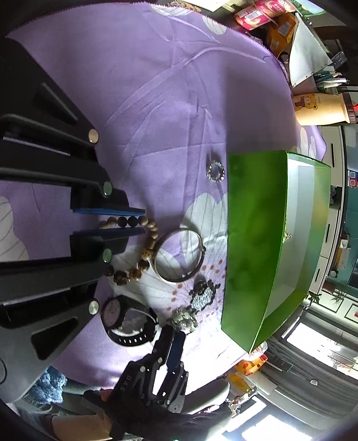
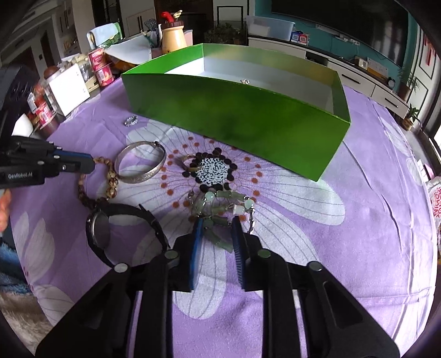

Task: Organize jewelry
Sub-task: 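Grasp the brown wooden bead bracelet with the left tool while the right tool grasps the green jade bracelet, then lift both held bracelets and carry them over the green box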

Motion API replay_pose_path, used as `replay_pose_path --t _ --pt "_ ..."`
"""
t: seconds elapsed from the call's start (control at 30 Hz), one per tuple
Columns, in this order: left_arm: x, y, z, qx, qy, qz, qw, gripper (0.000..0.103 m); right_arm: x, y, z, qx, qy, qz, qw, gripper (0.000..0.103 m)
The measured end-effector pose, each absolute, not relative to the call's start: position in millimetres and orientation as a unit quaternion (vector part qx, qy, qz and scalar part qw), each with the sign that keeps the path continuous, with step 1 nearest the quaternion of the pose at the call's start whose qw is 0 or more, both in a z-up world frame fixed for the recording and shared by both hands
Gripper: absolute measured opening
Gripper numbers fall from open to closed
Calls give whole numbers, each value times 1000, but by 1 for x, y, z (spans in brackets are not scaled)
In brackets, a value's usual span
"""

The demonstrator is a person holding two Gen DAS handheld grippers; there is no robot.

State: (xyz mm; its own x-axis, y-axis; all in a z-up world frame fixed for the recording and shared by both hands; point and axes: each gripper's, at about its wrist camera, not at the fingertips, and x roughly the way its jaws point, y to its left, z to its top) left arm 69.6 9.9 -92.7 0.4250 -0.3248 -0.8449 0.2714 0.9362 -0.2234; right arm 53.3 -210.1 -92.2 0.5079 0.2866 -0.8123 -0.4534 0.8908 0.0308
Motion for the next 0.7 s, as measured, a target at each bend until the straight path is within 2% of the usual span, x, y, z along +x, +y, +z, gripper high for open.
replay_pose_path --t 0.1,0.7 --pt "70 9 -95 -24 508 -175 843 8 49 -209 -92 -99 445 210 865 6" --pt "67 22 -65 -70 484 -187 852 8 42 -253 -56 174 406 272 855 6"
